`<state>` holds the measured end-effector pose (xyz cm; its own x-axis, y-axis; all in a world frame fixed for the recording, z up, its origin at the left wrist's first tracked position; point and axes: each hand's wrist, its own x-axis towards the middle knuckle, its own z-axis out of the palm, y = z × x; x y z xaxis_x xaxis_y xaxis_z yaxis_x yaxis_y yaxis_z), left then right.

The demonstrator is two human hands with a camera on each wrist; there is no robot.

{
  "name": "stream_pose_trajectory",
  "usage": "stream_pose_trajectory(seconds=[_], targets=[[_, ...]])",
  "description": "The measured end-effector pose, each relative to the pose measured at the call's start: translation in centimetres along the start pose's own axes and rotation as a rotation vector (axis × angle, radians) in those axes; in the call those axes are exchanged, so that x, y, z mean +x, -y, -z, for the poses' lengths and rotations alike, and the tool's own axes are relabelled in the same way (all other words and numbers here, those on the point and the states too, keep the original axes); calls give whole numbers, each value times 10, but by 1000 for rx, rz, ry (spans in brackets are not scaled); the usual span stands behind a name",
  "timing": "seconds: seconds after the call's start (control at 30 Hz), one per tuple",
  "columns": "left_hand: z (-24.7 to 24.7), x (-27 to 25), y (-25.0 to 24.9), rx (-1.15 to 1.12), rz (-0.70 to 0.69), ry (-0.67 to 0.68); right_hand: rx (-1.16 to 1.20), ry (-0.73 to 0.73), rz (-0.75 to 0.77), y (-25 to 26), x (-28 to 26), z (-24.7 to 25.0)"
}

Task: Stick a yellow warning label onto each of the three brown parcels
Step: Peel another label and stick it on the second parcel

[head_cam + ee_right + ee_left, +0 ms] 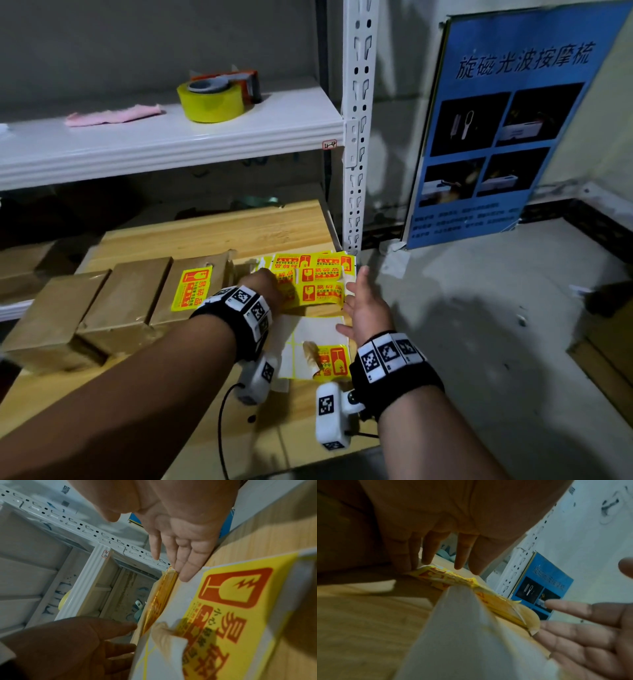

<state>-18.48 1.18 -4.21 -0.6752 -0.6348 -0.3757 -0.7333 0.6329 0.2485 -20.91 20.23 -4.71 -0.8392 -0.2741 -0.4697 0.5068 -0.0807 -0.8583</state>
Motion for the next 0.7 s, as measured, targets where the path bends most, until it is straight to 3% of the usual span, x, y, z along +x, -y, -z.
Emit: stream_pose_trajectory(seconds=[0.13, 0.3, 0.53, 0.7], targets=[[10, -15, 2, -125, 64, -161, -32, -41, 26, -3, 6, 0], [14, -6, 12, -295, 57, -167, 14, -85, 8, -10, 12, -2], [30, -44, 20, -943, -34, -212, 168, -105, 61, 0, 0, -8], [39, -70, 58, -1240, -56, -259, 382, 12, 31, 8, -25, -22]])
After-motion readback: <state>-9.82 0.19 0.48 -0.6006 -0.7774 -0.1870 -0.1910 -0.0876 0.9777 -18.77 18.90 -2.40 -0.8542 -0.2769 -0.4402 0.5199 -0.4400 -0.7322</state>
